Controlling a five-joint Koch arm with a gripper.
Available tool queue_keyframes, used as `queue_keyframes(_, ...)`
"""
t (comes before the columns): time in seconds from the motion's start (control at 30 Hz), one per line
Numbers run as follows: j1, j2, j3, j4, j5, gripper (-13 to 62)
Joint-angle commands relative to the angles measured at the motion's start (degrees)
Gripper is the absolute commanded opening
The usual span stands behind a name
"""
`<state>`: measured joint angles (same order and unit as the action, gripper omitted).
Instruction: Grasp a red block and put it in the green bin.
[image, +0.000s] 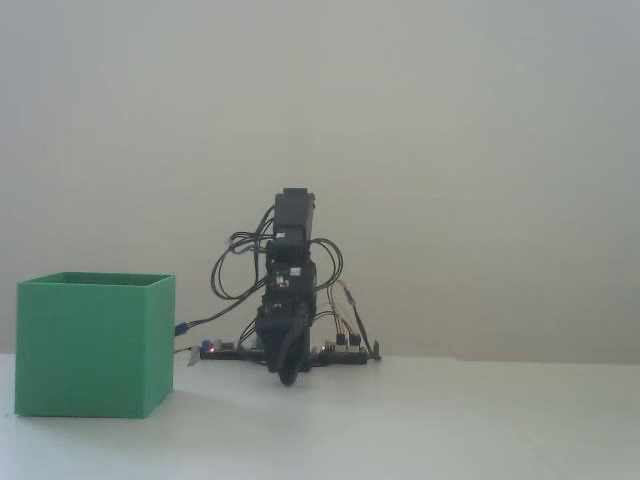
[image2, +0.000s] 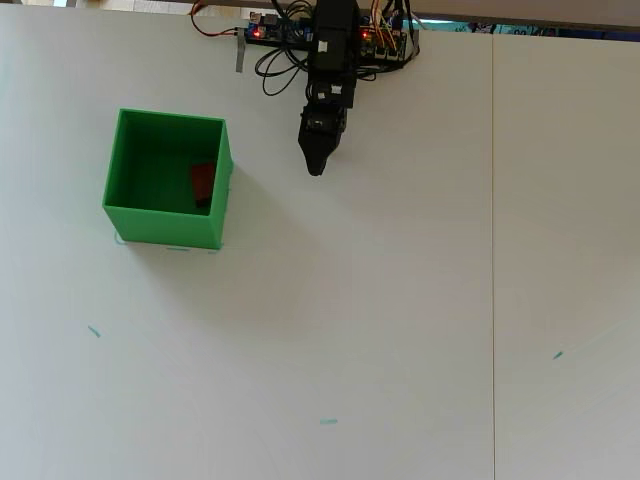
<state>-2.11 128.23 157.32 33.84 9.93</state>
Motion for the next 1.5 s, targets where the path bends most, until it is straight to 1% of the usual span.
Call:
queue_keyframes(0.0,-0.26,5.36,1.14,-5.36,-1.14,33.0)
queue_keyframes(0.07,-0.18,5.36,5.27,-11.69,-2.02,33.0)
queue_keyframes(0.2,-0.18,5.36,16.00,-31.38,-7.91,32.9)
queue_keyframes(0.47,0.18,5.36,18.02,-32.34,-7.82,32.9)
queue_keyframes(0.63,0.00,5.36,22.85,-40.96,-7.91,32.9)
queue_keyframes(0.87,-0.09,5.36,22.85,-40.69,-7.91,33.0)
queue_keyframes(1.1,-0.79,4.92,22.85,-32.43,-7.91,33.0)
queue_keyframes(1.47,-0.62,4.83,22.85,-32.08,-7.91,33.4)
